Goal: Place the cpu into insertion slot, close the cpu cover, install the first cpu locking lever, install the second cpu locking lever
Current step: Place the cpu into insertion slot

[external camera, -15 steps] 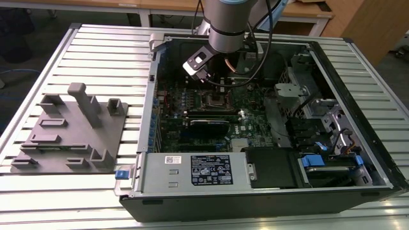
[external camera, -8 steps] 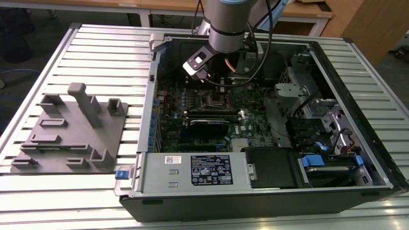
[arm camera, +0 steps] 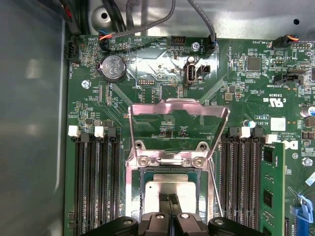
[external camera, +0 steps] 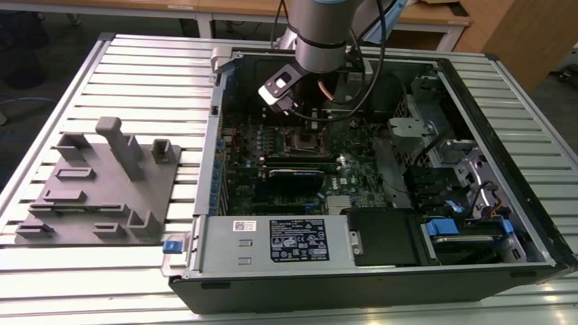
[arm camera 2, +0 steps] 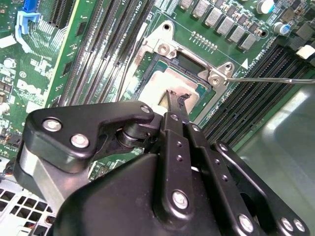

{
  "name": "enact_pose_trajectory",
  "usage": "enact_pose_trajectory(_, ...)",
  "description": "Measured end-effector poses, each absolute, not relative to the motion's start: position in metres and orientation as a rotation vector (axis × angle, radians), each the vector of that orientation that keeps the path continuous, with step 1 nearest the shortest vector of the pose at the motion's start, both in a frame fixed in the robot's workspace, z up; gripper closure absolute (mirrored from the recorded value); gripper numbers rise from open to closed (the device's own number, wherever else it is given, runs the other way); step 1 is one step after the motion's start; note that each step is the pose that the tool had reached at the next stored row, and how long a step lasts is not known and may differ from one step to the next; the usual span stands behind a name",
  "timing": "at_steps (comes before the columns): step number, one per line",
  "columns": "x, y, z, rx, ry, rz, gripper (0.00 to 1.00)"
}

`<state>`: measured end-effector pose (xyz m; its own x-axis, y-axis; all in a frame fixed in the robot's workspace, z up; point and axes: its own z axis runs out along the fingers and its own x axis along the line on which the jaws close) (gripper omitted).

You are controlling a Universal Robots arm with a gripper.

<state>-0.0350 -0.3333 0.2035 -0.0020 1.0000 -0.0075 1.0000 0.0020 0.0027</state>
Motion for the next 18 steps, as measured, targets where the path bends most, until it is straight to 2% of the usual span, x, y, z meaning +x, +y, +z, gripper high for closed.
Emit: enact_pose_trajectory(18, -0.0346, -0.3333, 0.2128, 2.214, 2.218, -0.004, 0.90)
